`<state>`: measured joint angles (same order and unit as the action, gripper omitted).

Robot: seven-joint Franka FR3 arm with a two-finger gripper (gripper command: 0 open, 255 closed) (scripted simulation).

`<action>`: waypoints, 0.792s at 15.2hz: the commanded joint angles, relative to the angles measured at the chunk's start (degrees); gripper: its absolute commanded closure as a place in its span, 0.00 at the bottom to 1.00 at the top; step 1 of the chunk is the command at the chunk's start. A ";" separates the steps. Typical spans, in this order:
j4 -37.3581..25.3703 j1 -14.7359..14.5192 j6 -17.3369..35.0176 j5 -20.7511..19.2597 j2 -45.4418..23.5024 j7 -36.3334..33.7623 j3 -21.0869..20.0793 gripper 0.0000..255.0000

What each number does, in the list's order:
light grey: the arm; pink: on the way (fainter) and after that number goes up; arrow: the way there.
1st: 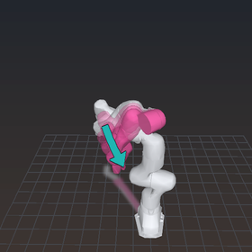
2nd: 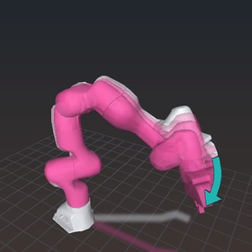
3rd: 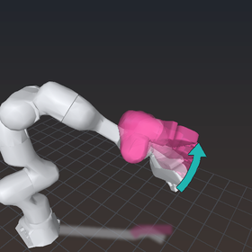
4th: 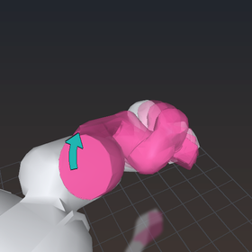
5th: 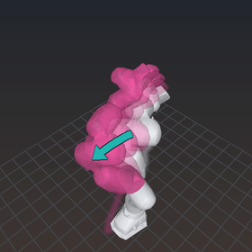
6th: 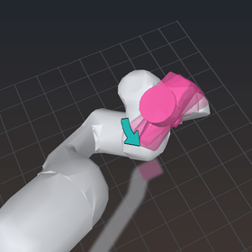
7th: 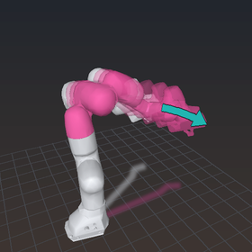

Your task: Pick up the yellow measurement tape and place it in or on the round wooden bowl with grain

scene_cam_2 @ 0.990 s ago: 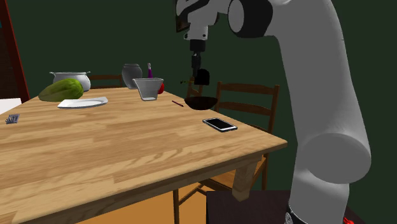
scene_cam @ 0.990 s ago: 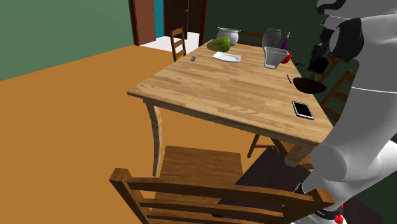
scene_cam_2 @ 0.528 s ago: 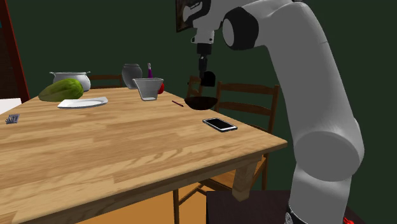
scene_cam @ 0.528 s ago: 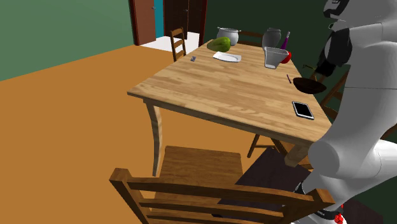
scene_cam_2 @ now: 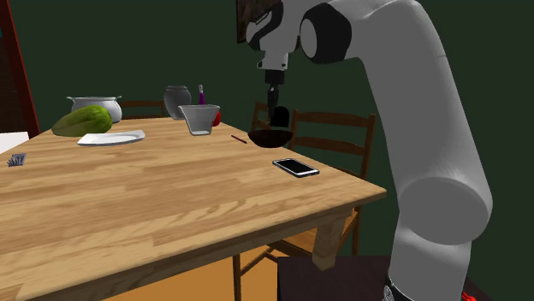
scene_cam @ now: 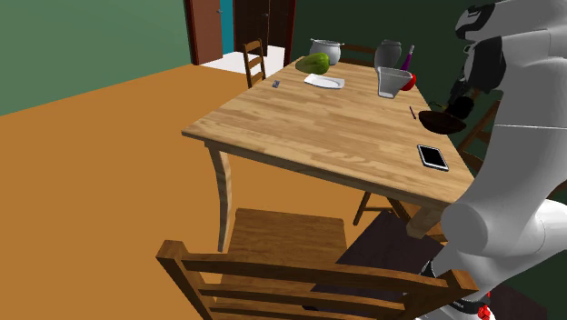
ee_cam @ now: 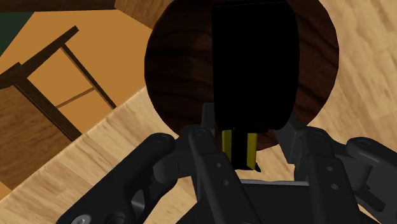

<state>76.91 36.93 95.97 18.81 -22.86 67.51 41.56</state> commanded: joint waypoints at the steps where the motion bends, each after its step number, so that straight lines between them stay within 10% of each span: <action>1: 1.99 -0.40 1.83 -0.05 0.18 0.21 -0.02 1.00; 12: 5.32 -1.04 4.91 -0.06 0.38 0.55 -0.10 1.00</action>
<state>82.24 35.88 100.87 18.75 -22.49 68.06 41.45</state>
